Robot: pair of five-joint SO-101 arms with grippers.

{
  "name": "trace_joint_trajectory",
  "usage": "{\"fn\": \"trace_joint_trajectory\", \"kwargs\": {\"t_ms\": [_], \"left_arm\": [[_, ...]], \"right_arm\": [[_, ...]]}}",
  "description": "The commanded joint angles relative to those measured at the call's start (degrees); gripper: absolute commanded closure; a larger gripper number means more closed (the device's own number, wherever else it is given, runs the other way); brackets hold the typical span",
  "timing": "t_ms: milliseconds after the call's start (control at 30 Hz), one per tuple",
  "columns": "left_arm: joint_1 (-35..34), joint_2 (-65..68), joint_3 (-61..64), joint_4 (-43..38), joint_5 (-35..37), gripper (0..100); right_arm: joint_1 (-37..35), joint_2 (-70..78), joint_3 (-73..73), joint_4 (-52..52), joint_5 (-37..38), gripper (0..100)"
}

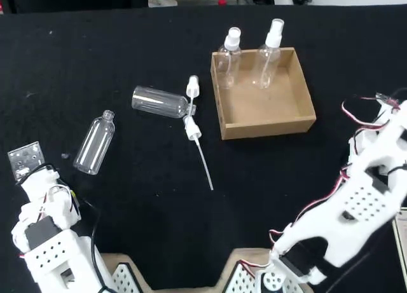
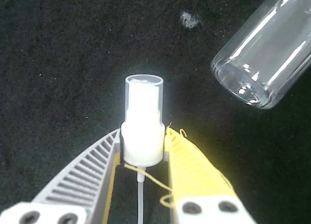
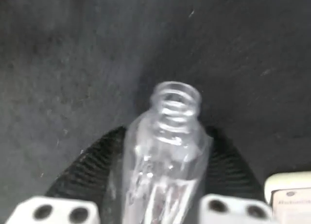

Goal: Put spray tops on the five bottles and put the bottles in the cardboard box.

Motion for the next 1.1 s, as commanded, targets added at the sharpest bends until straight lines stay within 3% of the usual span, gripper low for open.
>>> {"fn": "trace_joint_trajectory", "kwargs": {"t_ms": [0, 333, 467, 733, 867, 1067], "left_arm": [[0.2, -0.6, -0.4, -0.7, 0.3, 93], [0.2, -0.6, -0.4, -0.7, 0.3, 93], [0.2, -0.6, -0.4, -0.7, 0.3, 93], [0.2, -0.6, -0.4, -0.7, 0.3, 93], [0.2, -0.6, -0.4, -0.7, 0.3, 93], [0.2, -0.6, -0.4, -0.7, 0.3, 93]], "right_arm": [[-0.1, 2.7, -13.0, 6.7, 0.4, 76.6], [-0.3, 2.5, -12.4, 6.8, -4.6, 77.1], [-3.0, -1.5, -10.0, 6.8, -5.2, 77.1], [-7.5, -0.9, -8.3, 4.0, -14.9, 77.1], [-9.8, -0.9, -10.5, 6.8, -14.7, 77.0], [-11.5, -0.9, -10.5, 6.8, -14.7, 60.3]]}}
